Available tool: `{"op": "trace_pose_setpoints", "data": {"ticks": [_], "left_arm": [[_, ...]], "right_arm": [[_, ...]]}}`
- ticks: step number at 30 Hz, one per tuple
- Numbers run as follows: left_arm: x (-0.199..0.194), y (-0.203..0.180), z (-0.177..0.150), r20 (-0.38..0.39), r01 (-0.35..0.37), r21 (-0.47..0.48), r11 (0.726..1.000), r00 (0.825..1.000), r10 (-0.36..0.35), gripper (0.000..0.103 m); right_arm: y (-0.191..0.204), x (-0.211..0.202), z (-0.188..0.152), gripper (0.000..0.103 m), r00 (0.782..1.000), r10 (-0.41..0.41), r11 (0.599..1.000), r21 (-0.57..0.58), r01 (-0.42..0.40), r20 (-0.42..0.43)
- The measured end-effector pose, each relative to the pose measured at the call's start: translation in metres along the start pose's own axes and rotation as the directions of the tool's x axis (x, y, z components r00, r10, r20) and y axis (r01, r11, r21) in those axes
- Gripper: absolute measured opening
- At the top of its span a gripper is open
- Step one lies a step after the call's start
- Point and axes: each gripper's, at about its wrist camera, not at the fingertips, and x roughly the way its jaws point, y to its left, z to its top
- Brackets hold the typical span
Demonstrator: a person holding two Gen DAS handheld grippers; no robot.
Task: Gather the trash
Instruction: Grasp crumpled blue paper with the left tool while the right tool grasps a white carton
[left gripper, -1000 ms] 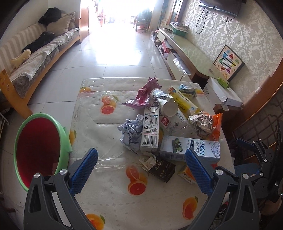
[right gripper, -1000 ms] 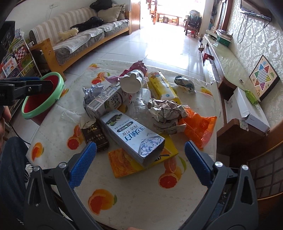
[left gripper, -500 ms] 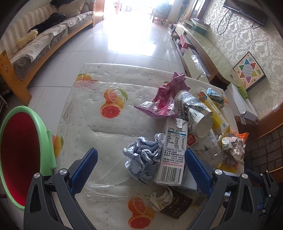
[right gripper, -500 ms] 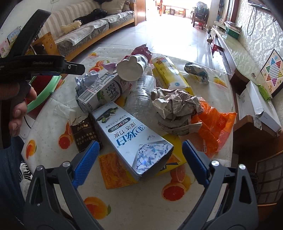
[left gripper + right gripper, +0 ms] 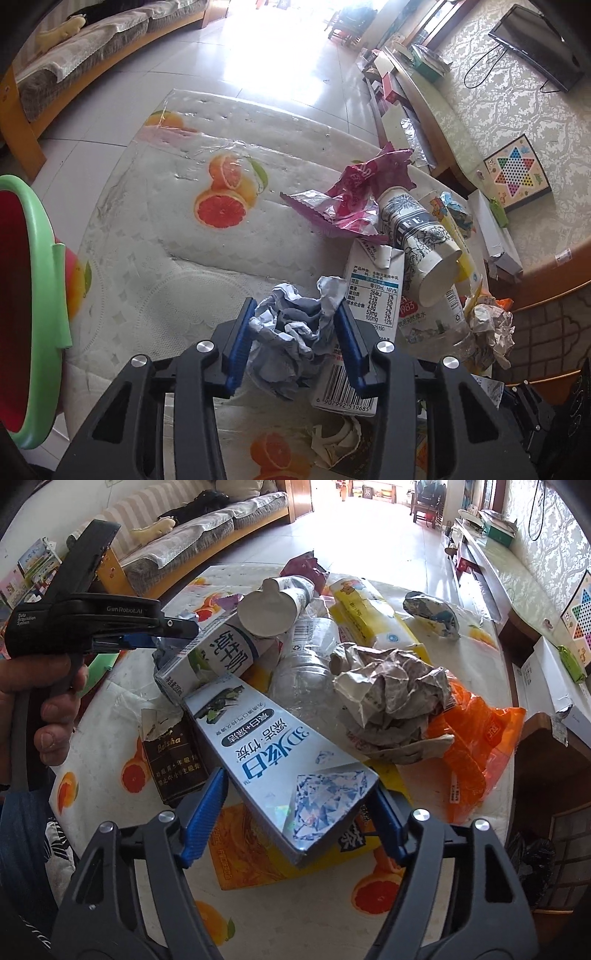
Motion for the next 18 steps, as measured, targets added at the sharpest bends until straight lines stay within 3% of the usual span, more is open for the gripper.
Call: {"op": "trace_pose_setpoints", "data": {"ticks": [3,11,18], "left_arm": [[0.0,0.005,0.001,-0.011,0.017,-0.007,1.0,1.0,-0.017,0.035],[-0.019,0.007,-0.001,0.024,-0.005,0.036,0.999,1.0,0.005,0.029],[-0.046,0.008,-0.005,0.066,-0.011,0.047,0.999,0.998,0.008,0.029]], "right_arm": [[-0.002,-0.001,0.0,0.068,1.0,0.012,1.0,0.006,-0.012,0.0],[0.003,-0.014,-0.003,0.048,0.999,0.03,0.999,0.016,-0.03,0.019],[0.008,-0.033,-0.001,0.044,0.998,0.043,0.999,0.026,-0.044,0.05]]}}
